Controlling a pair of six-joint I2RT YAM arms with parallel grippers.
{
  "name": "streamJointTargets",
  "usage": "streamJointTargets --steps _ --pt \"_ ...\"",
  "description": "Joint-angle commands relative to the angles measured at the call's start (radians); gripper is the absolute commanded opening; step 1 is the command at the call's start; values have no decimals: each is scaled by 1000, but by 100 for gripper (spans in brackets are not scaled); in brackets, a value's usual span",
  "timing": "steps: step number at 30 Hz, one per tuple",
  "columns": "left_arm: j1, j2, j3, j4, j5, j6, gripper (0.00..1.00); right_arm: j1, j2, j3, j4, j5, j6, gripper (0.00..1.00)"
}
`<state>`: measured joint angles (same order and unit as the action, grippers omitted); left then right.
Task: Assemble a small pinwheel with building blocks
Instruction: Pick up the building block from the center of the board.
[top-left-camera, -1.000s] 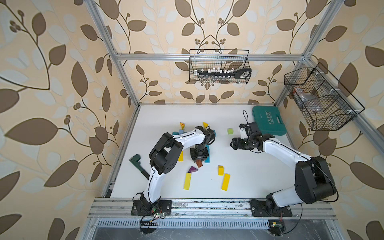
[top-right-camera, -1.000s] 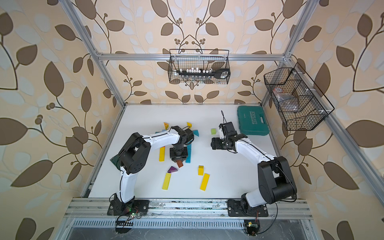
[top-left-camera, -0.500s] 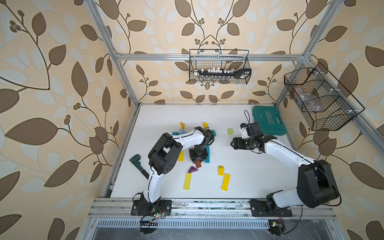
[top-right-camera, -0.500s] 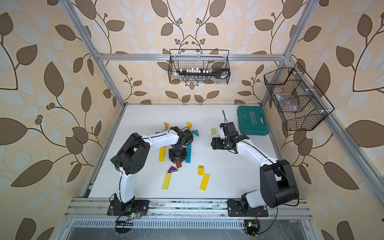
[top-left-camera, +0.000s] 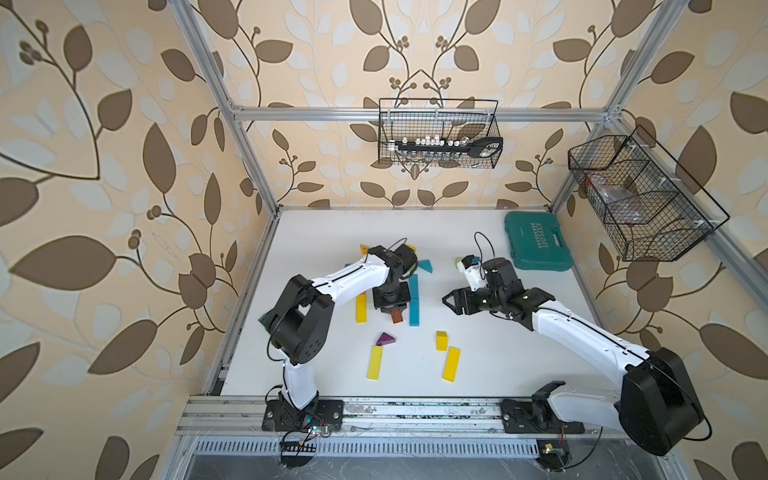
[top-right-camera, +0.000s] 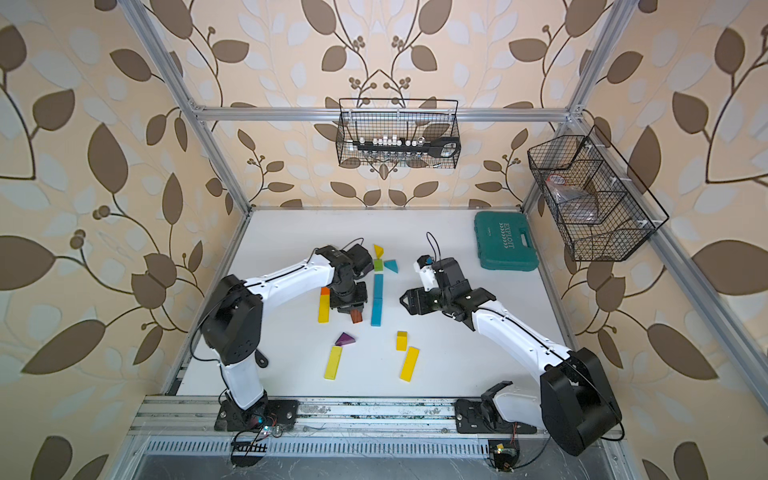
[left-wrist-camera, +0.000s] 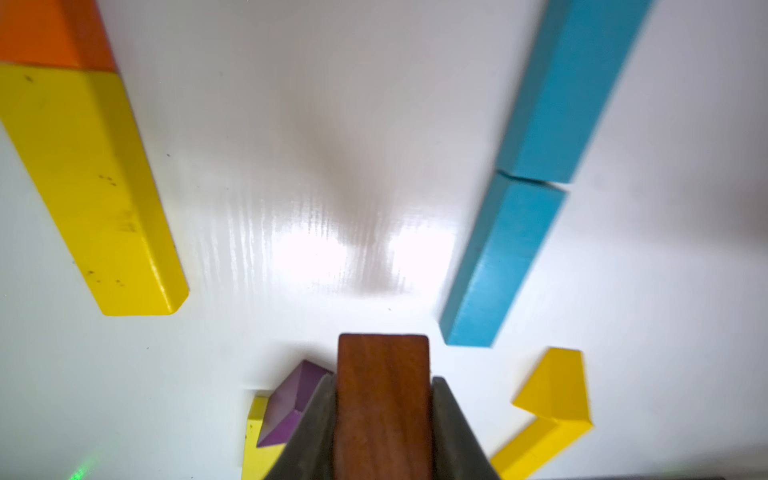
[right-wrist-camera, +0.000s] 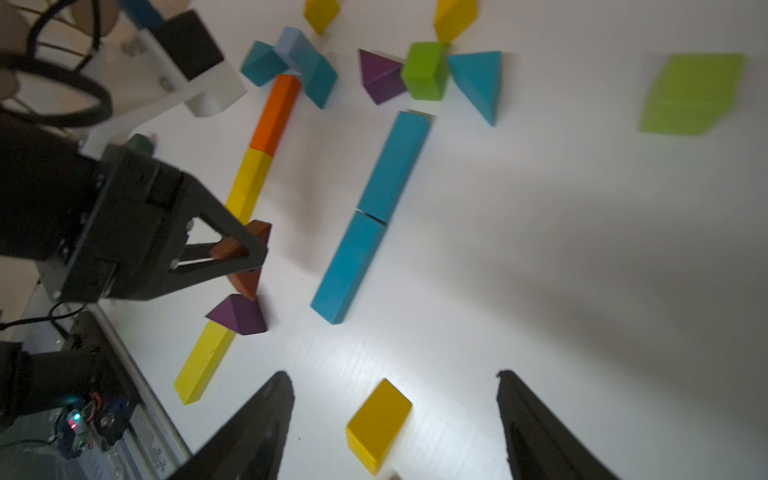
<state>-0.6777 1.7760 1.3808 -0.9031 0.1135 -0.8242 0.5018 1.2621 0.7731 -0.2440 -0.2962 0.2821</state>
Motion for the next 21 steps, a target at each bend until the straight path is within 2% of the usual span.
streamJointTargets --steps 1,4,8,10,16,21 --pt "45 -135 -53 153 189 72 19 72 -9 -17 129 -67 -20 78" --pt "77 -170 -105 295 379 82 18 123 1 -29 214 -88 -61 78" --pt "85 -172 -99 366 551 112 13 124 1 -68 331 -169 -162 79" --pt "86 -188 -110 394 605 124 13 120 -10 -89 373 -178 -223 81" --pt "116 -223 -179 478 746 108 13 83 -16 -113 471 -319 -371 89" --pt "118 -231 -202 526 824 102 13 67 39 -74 526 -397 -377 84"
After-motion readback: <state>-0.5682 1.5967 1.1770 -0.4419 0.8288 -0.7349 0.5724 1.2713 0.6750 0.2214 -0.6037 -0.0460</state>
